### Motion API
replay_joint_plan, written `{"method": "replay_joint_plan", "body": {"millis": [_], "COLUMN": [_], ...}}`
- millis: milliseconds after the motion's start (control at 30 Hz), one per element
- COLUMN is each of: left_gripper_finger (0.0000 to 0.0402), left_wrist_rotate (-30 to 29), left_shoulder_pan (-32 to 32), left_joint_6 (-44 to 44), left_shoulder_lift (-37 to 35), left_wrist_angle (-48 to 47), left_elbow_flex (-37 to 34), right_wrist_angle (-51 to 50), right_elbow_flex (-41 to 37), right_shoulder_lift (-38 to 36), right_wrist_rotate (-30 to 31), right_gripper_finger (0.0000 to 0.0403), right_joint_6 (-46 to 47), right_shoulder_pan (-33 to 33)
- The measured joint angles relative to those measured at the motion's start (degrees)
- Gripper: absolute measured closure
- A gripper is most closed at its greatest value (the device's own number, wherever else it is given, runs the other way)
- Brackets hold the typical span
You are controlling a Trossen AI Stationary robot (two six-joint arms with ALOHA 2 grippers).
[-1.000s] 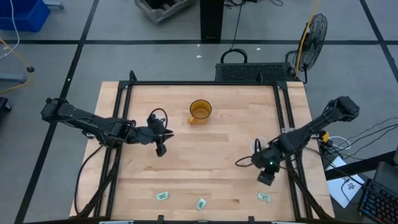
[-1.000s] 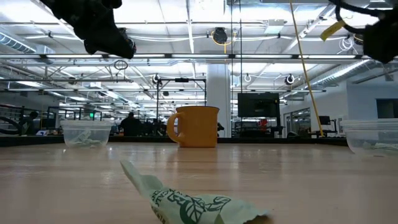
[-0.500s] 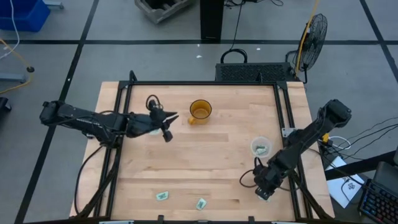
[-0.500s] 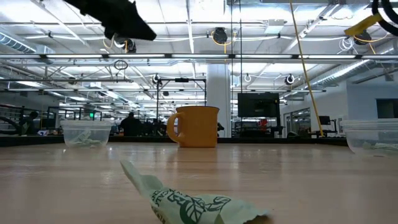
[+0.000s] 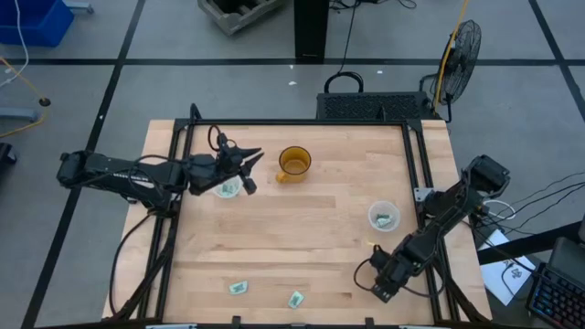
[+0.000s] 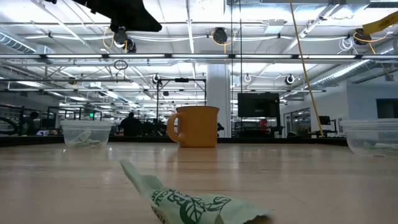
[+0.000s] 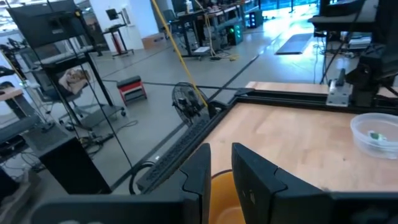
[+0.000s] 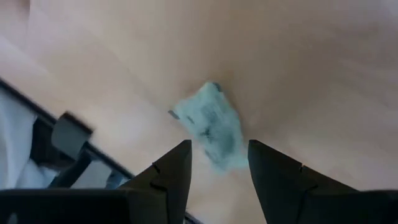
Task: Pick and place Stevia / Truvia into bins
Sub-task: Put the light green stevia packet into the right transparent container
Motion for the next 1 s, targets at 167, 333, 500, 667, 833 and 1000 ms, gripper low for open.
{"method": "replay_joint_plan", "body": {"millis": [167, 333, 500, 667, 833, 1000], "left_gripper_finger": [0.033, 0.033, 0.033, 0.033, 0.033, 0.033], "left_wrist_rotate": [0.1, 0.1, 0.1, 0.1, 0.1, 0.1], "left_shoulder_pan": [1.2, 2.5, 3.2, 3.2, 3.2, 3.2], "left_joint_6": [0.3, 0.7, 0.7, 0.7, 0.7, 0.7], "left_shoulder_lift": [0.0, 0.0, 0.0, 0.0, 0.0, 0.0], "left_wrist_angle": [1.0, 2.5, 2.3, 2.3, 2.3, 2.3], "left_elbow_flex": [0.0, 0.0, 0.0, 0.0, 0.0, 0.0], "right_wrist_angle": [-0.5, -1.3, -1.2, -0.9, -1.0, -2.8], "right_elbow_flex": [0.0, 0.0, 0.0, 0.0, 0.0, 0.0], "right_shoulder_lift": [-0.1, -0.1, -0.1, -0.1, -0.1, -0.1], "right_wrist_rotate": [1.5, 1.6, 1.6, 1.2, -0.2, 2.9], "right_gripper_finger": [0.025, 0.025, 0.0251, 0.027, 0.0296, 0.0323], "right_joint_6": [2.1, 2.0, 2.0, 3.7, 6.2, 6.2], "right_shoulder_pan": [0.5, 0.4, 0.7, 2.0, 3.7, 4.2]}}
